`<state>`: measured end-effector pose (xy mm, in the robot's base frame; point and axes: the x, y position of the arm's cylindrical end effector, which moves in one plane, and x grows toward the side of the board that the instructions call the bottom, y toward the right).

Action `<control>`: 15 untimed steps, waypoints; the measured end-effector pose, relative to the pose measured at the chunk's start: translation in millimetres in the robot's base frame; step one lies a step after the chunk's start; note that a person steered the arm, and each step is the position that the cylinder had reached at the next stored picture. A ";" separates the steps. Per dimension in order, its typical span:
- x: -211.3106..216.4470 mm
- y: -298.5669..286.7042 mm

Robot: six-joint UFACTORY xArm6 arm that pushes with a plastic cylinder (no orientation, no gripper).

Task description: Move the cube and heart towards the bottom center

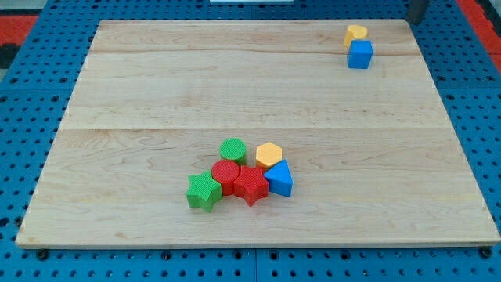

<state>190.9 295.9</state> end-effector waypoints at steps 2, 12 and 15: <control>0.1 -5.3; 117.4 -132.6; 188.8 -162.6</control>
<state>379.8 133.2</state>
